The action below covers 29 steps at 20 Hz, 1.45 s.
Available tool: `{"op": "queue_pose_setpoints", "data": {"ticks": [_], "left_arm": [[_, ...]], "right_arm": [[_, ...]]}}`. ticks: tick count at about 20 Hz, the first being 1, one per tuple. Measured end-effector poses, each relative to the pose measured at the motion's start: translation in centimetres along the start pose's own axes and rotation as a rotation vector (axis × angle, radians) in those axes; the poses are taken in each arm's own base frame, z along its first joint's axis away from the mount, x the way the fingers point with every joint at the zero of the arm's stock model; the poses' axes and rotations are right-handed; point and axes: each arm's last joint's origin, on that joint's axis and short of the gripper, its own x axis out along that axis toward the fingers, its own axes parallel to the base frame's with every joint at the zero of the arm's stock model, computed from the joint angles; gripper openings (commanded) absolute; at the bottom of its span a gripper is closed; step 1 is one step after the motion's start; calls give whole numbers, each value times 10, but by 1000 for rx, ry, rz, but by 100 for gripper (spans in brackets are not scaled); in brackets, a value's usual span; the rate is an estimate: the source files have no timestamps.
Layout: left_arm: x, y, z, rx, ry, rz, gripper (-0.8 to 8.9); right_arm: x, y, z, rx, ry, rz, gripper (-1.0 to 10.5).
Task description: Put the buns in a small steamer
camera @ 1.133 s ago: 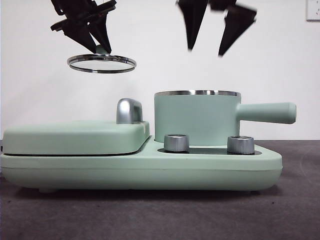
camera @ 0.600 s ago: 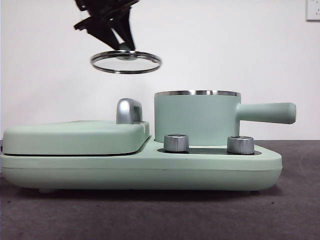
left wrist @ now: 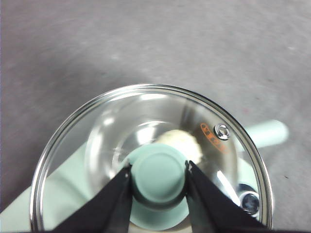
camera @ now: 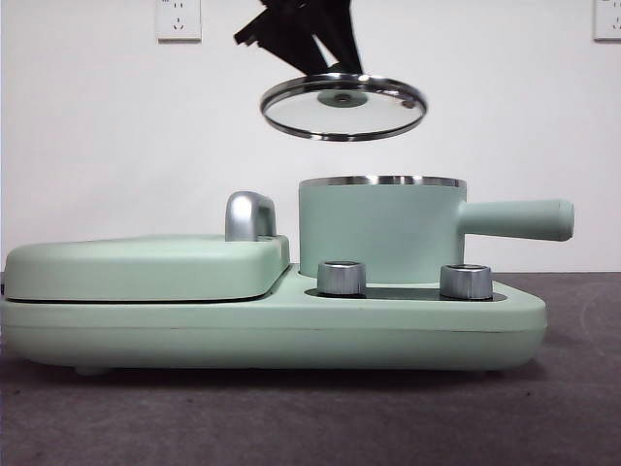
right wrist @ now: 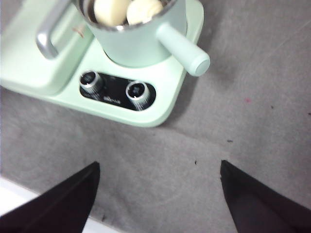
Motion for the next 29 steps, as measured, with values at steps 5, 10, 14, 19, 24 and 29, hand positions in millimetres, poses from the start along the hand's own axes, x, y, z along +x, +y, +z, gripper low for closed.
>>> {"op": "queue_pose_setpoints", "data": {"ticks": [5,10,14,19,24,29], "left_arm": [[10,-20,5,67,-51,-29,16],[34,-19,-11,83,-5,-8,16],[38,-15,-12,89,-6,1,16],[47,-13,-11,100,-25,2,16],[68,-11,-16,95,10,-10,16],[70,-12,-17,97,17,-13,16]], "right_arm": [[-24,-5,-20,0,-137,41,392],[-25,-4,-19,-1,-152,50,392],[-26,-1,-14,-11,-199,111,392],[-27,2,-9,-34,-238,182,392],[-27,2,-9,-34,-238,182,392],[-27,2,-9,-34,-239,181,391]]}}
